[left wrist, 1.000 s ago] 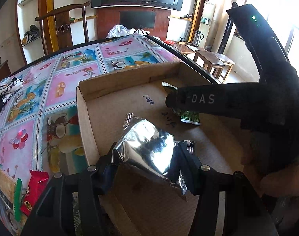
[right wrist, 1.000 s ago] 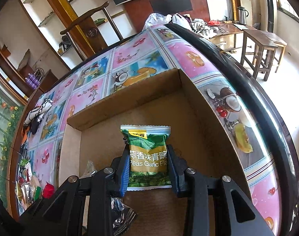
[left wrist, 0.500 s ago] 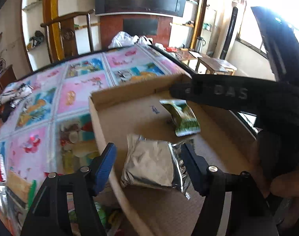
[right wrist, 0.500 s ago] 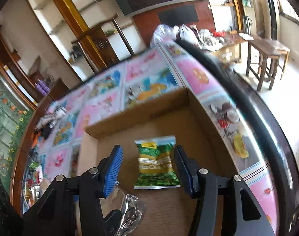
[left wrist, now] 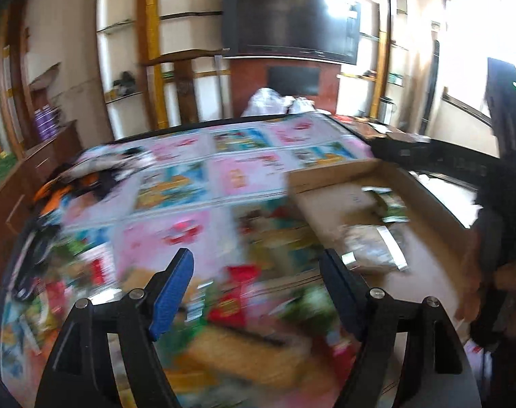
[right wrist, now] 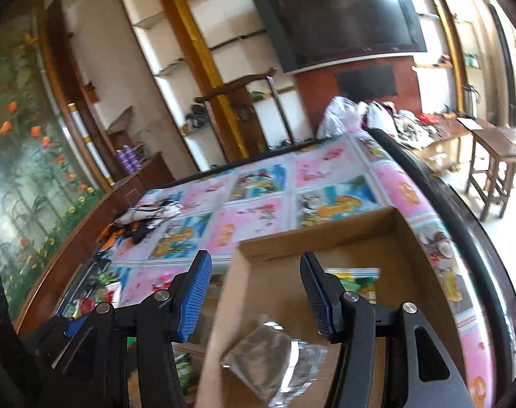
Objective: Organize snacks
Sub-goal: 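Carry both packets over the cardboard box and open both grippers to drop them, then return to the pile and grasp a cracker sleeve with the right gripper while the left grasps a pea packet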
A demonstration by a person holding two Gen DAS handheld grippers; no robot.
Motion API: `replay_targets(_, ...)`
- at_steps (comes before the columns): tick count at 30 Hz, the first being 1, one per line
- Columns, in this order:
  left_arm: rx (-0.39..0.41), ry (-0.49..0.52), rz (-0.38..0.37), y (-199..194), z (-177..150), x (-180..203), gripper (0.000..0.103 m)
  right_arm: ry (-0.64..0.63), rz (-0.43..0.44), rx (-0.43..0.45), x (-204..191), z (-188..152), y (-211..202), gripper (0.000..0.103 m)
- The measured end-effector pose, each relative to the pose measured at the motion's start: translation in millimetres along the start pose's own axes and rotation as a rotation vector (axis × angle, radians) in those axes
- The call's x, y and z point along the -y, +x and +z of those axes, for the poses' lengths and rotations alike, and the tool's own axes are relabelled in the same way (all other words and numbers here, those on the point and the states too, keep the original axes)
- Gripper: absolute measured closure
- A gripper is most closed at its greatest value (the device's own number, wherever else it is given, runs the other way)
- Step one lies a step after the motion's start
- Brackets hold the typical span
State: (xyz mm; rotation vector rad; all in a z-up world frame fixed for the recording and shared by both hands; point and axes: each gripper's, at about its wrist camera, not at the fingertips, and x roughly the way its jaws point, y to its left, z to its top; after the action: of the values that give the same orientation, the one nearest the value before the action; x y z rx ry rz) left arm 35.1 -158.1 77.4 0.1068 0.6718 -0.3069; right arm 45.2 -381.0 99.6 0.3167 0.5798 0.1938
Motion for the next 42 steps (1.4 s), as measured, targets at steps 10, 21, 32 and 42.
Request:
replay_targets(10,0.066,-0.234,0.294,-37.5,-23.7,-138.6,0.026,-0.128,0.185,-0.083,-55.2,-22.2,7.2,0.045)
replay_targets(21,-0.046,-0.322,0.313,-37.5,-51.5,-228.7,0.022,-0.416,0.37,-0.333,-144.7,-91.8,29.0,0.044)
replay_targets(32,-0.14,-0.094,0.332,-11.6,-58.7,-190.2,0.02,-0.436,0.207,-0.398,-152.3,-115.6,48.9,0.044)
replay_targets(42,-0.146,-0.048,0.401,-1.5,-59.8,-180.1,0.066,-0.515,0.158,-0.416,-159.0,-123.4,56.9,0.038)
